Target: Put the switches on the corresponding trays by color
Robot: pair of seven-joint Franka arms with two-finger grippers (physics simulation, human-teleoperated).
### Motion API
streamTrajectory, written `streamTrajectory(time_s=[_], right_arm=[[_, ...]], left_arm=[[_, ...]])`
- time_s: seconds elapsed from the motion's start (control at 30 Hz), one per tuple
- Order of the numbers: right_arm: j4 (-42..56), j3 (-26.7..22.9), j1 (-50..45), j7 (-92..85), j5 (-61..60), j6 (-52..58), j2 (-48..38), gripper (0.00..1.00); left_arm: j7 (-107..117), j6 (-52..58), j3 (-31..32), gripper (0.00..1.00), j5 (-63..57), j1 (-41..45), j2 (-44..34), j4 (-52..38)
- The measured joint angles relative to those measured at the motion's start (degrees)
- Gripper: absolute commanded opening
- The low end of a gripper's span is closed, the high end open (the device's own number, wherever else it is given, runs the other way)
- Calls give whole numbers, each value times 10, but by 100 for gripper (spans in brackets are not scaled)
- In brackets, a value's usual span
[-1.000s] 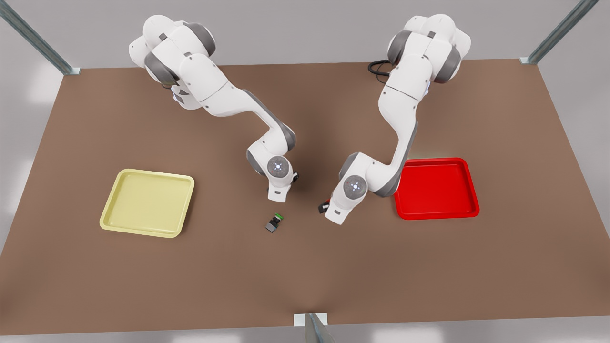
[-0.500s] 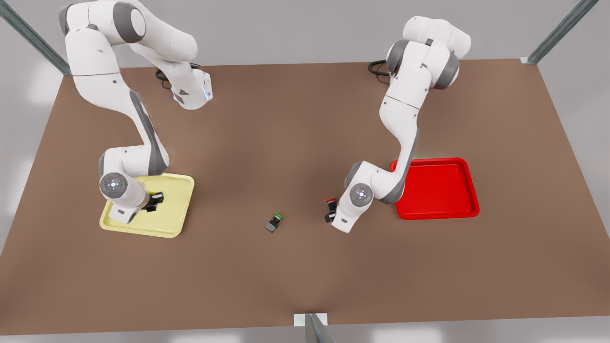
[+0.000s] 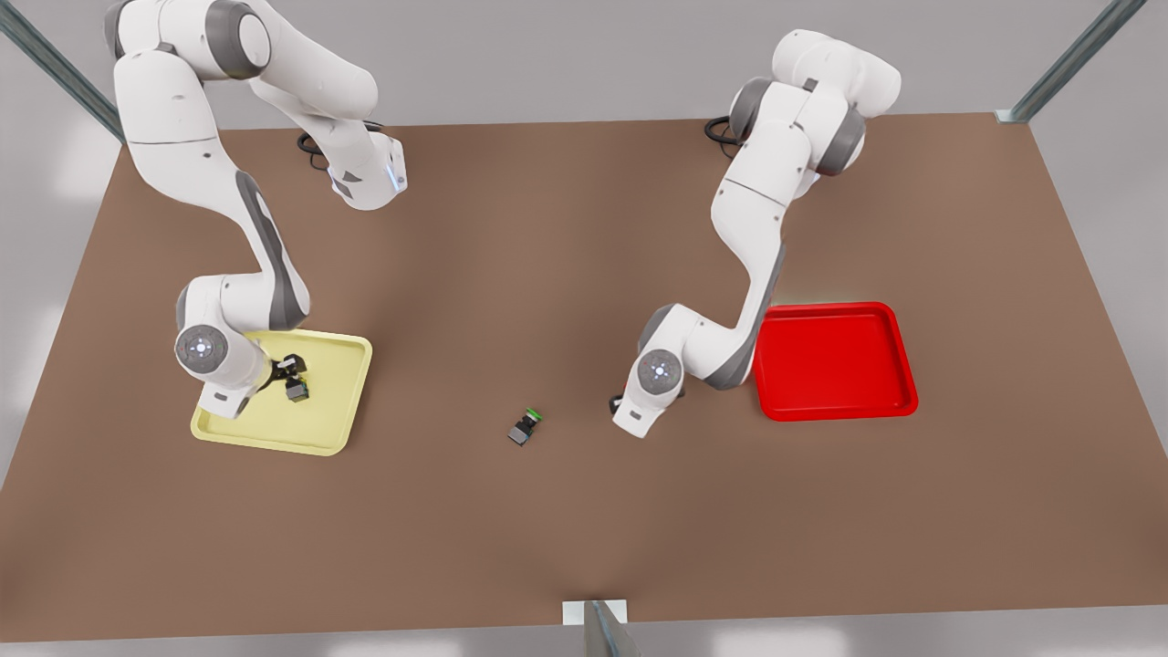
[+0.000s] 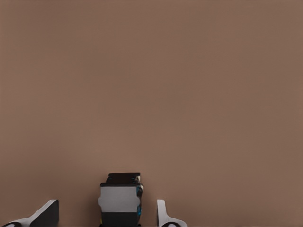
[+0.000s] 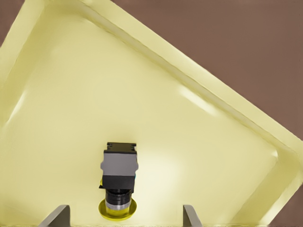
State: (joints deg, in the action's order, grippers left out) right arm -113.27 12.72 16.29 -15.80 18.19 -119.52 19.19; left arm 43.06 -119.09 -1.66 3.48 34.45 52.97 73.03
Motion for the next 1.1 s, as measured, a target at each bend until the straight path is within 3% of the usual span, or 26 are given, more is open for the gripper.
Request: streamTrajectory(time_s=[0.07, 0.13, 0.43, 0.9, 0.93, 1.07, 1.1], right_arm=[[199, 36, -18, 121, -94, 254, -10, 100], [327, 41, -48, 146, -90, 366, -12, 100], [315, 59, -51, 186, -75, 256, -99, 100], [314, 61, -50, 186, -74, 250, -92, 100], [314, 61, -50, 186, -74, 250, -92, 100], [314, 61, -52, 186, -74, 250, -91, 100], [314, 61, -51, 186, -74, 250, -91, 100]], left_arm=[[-1, 0, -13, 100, -5, 2, 13, -14], [0, -1, -14, 100, -6, 2, 21, -23], [10, -11, -13, 100, -7, -4, 12, -5], [35, -22, -12, 99, 5, 7, 14, -4], [35, -25, -12, 96, 5, 7, 13, 3], [31, -30, -12, 68, 4, 8, 15, 4], [32, -30, -12, 67, 4, 10, 15, 3]])
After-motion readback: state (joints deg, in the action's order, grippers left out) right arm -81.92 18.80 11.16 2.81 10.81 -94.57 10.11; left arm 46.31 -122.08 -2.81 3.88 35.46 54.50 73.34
